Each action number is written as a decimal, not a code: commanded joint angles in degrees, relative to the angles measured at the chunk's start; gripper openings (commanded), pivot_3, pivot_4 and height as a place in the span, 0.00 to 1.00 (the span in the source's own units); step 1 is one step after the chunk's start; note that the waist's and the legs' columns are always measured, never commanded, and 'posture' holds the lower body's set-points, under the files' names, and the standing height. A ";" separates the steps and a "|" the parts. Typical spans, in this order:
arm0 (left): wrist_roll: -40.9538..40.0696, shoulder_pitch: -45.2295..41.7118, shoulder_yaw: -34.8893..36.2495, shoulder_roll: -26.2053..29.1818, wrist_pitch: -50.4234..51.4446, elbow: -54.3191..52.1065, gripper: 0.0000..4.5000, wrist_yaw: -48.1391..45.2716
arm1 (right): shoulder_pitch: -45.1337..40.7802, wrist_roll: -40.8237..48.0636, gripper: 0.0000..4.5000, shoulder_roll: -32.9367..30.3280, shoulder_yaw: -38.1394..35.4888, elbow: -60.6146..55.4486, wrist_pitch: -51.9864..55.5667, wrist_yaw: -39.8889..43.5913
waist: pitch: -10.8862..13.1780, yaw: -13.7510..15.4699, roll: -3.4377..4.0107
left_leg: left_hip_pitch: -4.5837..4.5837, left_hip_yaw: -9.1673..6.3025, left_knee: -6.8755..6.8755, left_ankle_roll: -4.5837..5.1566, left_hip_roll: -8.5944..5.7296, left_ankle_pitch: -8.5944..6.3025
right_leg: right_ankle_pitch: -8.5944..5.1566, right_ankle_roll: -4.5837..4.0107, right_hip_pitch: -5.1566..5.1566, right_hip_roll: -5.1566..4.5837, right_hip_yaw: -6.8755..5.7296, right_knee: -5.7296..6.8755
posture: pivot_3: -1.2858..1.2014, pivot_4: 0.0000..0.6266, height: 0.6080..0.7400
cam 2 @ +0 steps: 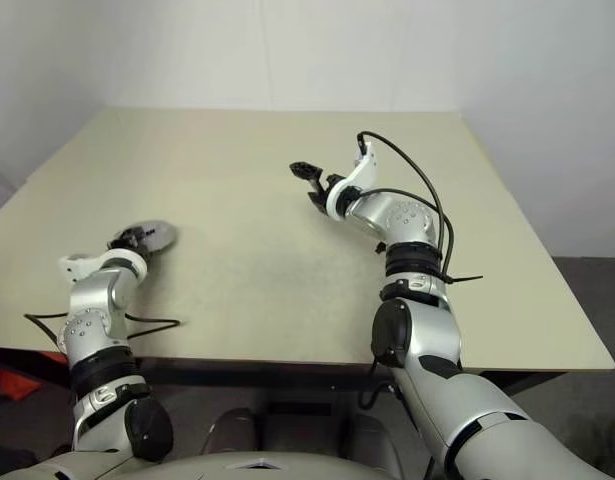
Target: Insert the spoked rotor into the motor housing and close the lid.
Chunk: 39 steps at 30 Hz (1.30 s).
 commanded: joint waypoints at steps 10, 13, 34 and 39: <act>-2.52 1.16 -0.33 -1.81 0.52 -1.34 0.98 5.46 | -1.92 -0.36 0.98 0.20 0.11 -0.89 -0.67 0.46 | -0.04 -0.08 0.04 | 0.24 0.04 0.00 0.00 -0.02 0.00 | -0.18 0.14 0.29 -0.01 0.07 0.02 | 0.52 0.00 1.00; -5.79 3.05 -2.16 -3.28 3.54 -4.68 0.98 9.17 | -1.85 -0.40 0.98 0.28 0.17 -1.01 -0.59 0.39 | -0.04 -0.06 0.04 | 0.22 0.04 0.00 0.00 -0.03 0.00 | -0.15 0.19 0.29 -0.01 0.07 0.02 | 0.52 0.00 1.00; -10.74 5.84 -30.21 11.78 25.14 -18.61 0.98 -6.84 | 4.04 -12.85 0.98 -4.46 16.07 -7.67 -9.60 15.68 | -0.14 1.26 0.14 | 0.92 0.01 -0.04 -0.22 0.06 0.13 | -0.27 0.24 0.96 0.04 -0.03 -0.36 | 0.52 0.00 1.00; 11.69 5.35 -40.07 22.80 20.78 -20.82 0.98 -30.97 | 10.00 -19.88 0.98 -13.91 24.21 -9.39 -18.18 32.84 | -0.14 1.32 0.16 | 0.92 0.03 -0.06 -0.03 -0.08 0.02 | -0.24 0.27 0.97 -0.04 0.09 -0.36 | 0.52 0.00 1.00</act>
